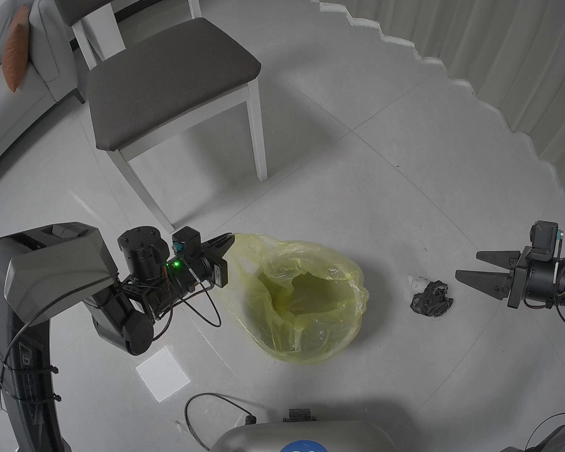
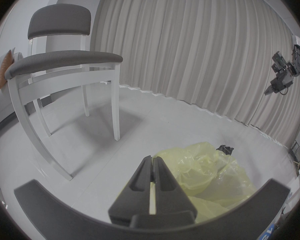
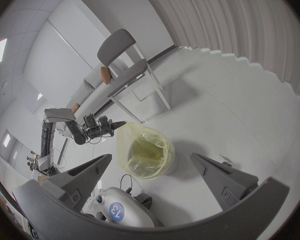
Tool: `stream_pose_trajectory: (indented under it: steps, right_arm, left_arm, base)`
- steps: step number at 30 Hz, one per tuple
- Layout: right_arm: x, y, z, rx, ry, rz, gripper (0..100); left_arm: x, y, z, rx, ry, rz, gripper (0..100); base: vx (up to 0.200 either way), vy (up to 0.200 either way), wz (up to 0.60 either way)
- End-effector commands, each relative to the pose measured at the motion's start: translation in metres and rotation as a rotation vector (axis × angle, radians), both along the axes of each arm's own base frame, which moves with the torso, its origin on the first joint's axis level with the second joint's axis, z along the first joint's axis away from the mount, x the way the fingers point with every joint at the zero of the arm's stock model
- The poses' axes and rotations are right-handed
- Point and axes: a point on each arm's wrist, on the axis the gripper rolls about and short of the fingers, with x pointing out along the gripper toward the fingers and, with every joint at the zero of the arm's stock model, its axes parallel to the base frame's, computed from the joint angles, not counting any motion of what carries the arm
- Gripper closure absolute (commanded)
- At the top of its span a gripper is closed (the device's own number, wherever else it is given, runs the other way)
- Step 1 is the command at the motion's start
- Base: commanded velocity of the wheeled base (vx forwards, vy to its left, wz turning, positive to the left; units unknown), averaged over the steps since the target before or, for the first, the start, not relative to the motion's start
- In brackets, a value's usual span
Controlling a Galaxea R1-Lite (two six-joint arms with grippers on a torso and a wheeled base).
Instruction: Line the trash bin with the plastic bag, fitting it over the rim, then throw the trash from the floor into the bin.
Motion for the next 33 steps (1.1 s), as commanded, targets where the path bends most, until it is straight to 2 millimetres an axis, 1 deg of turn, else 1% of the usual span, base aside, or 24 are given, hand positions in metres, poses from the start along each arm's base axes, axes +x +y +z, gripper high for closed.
stream_pose_trajectory:
  steps: [1, 9, 13, 18, 23, 27, 28, 31, 32, 33]
  right_arm:
    - [0.001, 0.000, 0.000, 0.000, 0.000, -0.001, 0]
    - [0.001, 0.000, -0.001, 0.000, 0.003, -0.001, 0]
    - [0.001, 0.000, -0.001, 0.000, 0.003, -0.001, 0]
    - [0.001, 0.000, -0.001, -0.001, 0.003, -0.001, 0]
    - [0.001, 0.000, -0.001, -0.002, 0.002, 0.000, 0]
    - [0.001, -0.001, -0.001, -0.003, 0.004, -0.002, 0]
    - [0.001, -0.001, -0.002, -0.004, 0.004, -0.001, 0]
    - [0.000, -0.001, -0.001, -0.004, 0.003, -0.001, 0]
    - [0.001, -0.001, -0.002, -0.004, 0.004, -0.001, 0]
    - [0.000, -0.001, -0.001, -0.004, 0.003, -0.001, 0]
  left_arm:
    - [0.000, -0.003, 0.008, -0.015, -0.022, -0.007, 100]
    - [-0.005, -0.019, 0.026, -0.074, -0.050, -0.049, 100]
    - [-0.005, -0.018, 0.034, -0.097, -0.070, -0.046, 100]
    - [0.001, -0.014, 0.032, -0.100, -0.077, -0.032, 100]
    - [0.008, -0.017, 0.030, -0.122, -0.089, -0.032, 100]
    - [0.012, -0.013, 0.022, -0.129, -0.061, -0.016, 100]
    - [0.016, -0.009, 0.011, -0.121, -0.044, -0.003, 100]
    - [0.021, -0.004, -0.002, -0.111, -0.016, 0.012, 100]
    - [0.021, -0.004, -0.003, -0.110, -0.014, 0.014, 100]
    - [0.021, -0.001, -0.010, -0.103, 0.007, 0.021, 100]
  base:
    - [0.000, 0.000, 0.00]
    - [0.000, 0.000, 0.00]
    - [0.000, 0.000, 0.00]
    - [0.000, 0.000, 0.00]
    - [0.000, 0.000, 0.00]
    - [0.000, 0.000, 0.00]
    - [0.000, 0.000, 0.00]
    - [0.000, 0.000, 0.00]
    - [0.000, 0.000, 0.00]
    - [0.000, 0.000, 0.00]
